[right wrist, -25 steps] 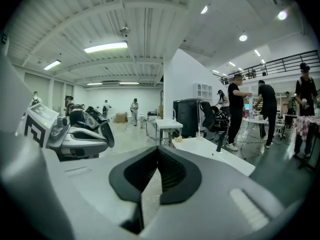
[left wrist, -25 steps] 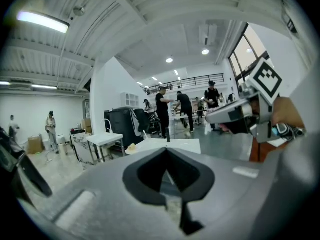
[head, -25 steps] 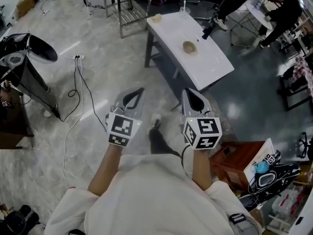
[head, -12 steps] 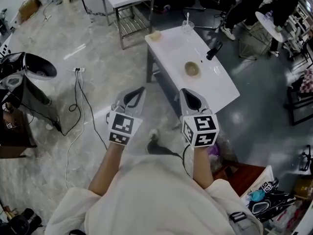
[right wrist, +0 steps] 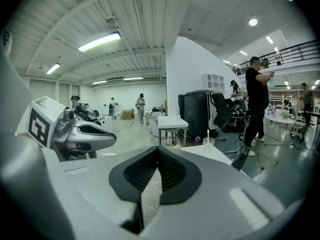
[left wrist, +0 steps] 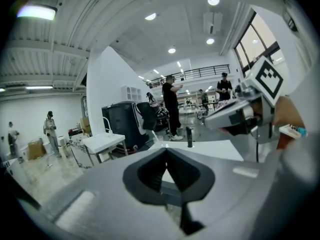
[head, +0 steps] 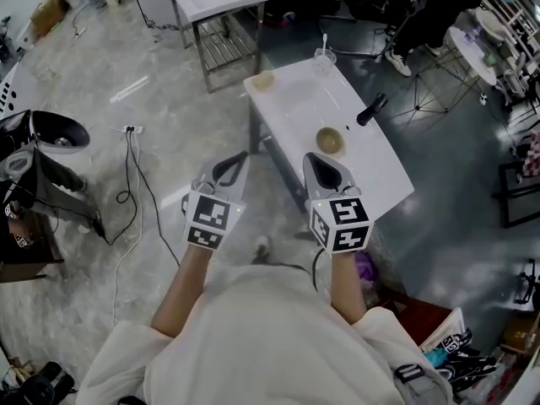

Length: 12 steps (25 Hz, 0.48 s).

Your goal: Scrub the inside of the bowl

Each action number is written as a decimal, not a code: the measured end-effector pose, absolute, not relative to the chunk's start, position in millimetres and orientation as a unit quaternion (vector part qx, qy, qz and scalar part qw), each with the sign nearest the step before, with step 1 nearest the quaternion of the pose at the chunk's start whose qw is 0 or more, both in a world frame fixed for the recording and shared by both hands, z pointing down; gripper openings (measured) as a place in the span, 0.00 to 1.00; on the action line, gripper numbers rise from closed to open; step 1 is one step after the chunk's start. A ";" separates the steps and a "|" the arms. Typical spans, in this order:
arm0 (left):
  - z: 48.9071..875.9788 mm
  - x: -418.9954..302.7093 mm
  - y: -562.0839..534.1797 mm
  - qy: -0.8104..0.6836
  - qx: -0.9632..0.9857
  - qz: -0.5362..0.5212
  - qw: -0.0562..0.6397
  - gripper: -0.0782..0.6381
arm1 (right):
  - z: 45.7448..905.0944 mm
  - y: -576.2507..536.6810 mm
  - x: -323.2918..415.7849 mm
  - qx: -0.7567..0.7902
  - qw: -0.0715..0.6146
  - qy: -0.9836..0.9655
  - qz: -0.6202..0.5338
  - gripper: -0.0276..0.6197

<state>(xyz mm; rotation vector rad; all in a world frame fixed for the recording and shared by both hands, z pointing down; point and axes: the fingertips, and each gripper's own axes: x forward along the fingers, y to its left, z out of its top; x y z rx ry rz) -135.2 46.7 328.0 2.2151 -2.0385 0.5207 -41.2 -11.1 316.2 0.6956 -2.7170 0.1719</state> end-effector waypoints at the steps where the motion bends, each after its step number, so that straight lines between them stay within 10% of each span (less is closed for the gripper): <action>1: 327.7 -136.9 38.3 -0.666 0.725 0.170 0.043 0.11 | 316.7 -18.5 -43.2 0.243 0.167 -0.954 0.060 0.05; 12: 337.3 -155.5 -34.1 -0.671 0.721 0.166 0.048 0.11 | 324.9 -89.2 -52.3 0.253 0.176 -0.949 0.061 0.05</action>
